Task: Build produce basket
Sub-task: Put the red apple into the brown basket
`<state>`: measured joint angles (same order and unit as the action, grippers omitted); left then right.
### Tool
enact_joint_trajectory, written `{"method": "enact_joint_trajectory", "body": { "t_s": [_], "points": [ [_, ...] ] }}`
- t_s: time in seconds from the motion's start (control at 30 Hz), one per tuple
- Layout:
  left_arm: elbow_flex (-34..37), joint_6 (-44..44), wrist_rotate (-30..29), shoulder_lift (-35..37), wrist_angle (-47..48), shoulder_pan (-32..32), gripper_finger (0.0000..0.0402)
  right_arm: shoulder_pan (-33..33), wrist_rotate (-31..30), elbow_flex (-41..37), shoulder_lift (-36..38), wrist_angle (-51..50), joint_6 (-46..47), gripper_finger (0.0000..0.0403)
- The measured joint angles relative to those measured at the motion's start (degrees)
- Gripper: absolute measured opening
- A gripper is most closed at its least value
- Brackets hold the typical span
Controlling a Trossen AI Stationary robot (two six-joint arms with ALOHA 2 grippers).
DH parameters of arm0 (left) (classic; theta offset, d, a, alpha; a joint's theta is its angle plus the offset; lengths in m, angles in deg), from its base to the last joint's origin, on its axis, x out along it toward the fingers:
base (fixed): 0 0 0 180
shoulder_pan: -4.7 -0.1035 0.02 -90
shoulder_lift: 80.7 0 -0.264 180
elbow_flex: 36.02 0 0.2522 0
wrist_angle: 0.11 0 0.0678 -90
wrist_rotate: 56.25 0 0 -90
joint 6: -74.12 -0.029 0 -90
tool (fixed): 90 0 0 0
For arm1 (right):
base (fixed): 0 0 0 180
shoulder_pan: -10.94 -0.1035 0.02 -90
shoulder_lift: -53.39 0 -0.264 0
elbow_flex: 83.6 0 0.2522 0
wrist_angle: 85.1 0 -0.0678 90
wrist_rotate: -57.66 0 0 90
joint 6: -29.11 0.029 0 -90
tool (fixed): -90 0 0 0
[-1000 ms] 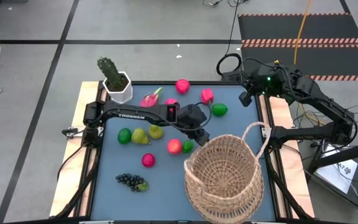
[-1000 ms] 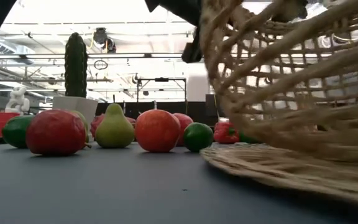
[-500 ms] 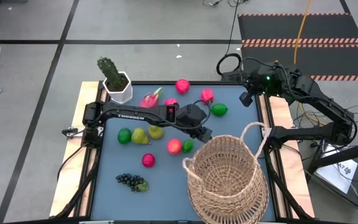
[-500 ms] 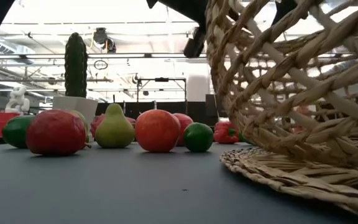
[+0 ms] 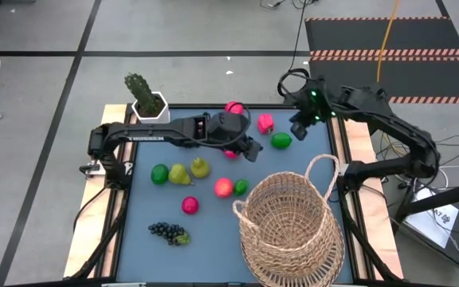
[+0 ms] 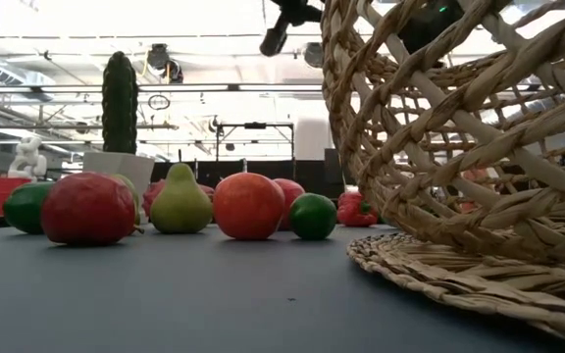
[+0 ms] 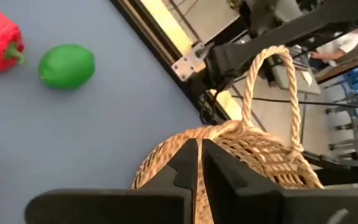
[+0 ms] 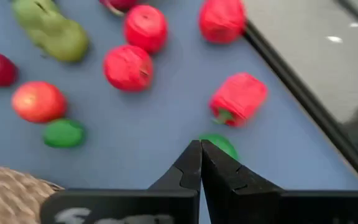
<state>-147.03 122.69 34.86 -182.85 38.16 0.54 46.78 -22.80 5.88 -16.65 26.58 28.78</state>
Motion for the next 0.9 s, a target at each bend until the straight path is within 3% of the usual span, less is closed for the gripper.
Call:
{"method": "enact_joint_trajectory", "body": {
  "t_s": [0.17,0.53,0.73,0.9],
  "points": [
    [-0.1,0.1,-4.5,2.0,5.5,2.5,0.0024,2.2,5.8,0.0,-5.5,2.6,-4.2,0.0042],
    [0.0,7.1,-12.7,2.1,22.0,9.7,0.0024,2.5,7.6,0.0,-12.4,3.3,-18.7,0.0175],
    [0.0,10.7,-15.1,2.1,30.6,12.2,0.0024,2.1,13.1,0.0,-12.0,2.9,-15.0,0.0245],
    [0.0,15.3,-15.1,2.1,37.5,13.0,0.0024,0.9,12.1,0.0,-11.4,5.5,-13.3,0.0276]
  ]
}}
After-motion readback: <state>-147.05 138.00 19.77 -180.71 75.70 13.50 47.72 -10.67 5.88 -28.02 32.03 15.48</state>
